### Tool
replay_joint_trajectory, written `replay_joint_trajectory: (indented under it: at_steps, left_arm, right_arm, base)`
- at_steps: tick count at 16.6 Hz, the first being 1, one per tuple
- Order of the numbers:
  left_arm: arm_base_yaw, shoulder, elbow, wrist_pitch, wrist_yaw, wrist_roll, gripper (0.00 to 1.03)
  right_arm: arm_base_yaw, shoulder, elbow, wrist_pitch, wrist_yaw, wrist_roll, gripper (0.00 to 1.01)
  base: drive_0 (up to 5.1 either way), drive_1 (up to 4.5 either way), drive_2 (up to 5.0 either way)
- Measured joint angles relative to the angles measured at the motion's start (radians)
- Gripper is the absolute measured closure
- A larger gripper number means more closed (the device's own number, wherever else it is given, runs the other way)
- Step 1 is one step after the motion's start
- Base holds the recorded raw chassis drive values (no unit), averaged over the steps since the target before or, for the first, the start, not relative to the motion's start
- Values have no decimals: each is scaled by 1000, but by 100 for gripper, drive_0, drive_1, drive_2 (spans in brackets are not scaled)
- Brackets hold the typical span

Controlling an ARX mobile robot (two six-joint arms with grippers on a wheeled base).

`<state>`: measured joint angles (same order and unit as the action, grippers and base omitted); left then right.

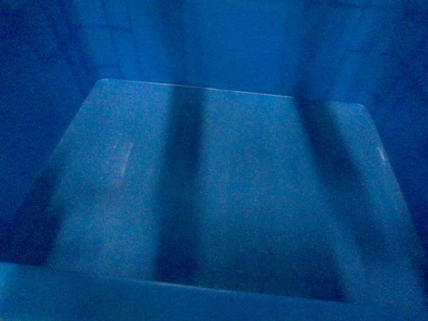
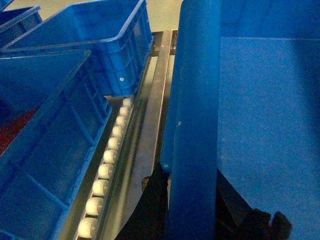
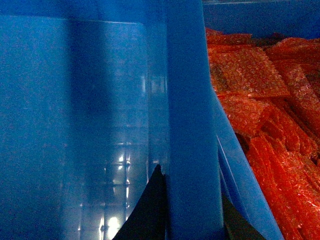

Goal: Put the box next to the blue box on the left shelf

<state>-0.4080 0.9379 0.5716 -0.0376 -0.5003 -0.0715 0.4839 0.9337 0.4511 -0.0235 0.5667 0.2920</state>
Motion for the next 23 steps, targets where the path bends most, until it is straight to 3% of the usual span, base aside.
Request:
replay_joint_trajectory:
  at_steps: [21,22,23]
  left_arm:
    - [0,0,0,0,0,0,88]
    - [-43,20,-68,201,-128,75,88]
    - [-74,24,-85,304,-198,126,88]
  right_arm:
    - [0,0,0,0,0,0,90]
    - [0,19,-101,285,31,-91,90]
    - [0,23,-138,406,45,-142,89]
  base:
    - [0,0,0]
    - [0,0,0]
    - [0,0,0]
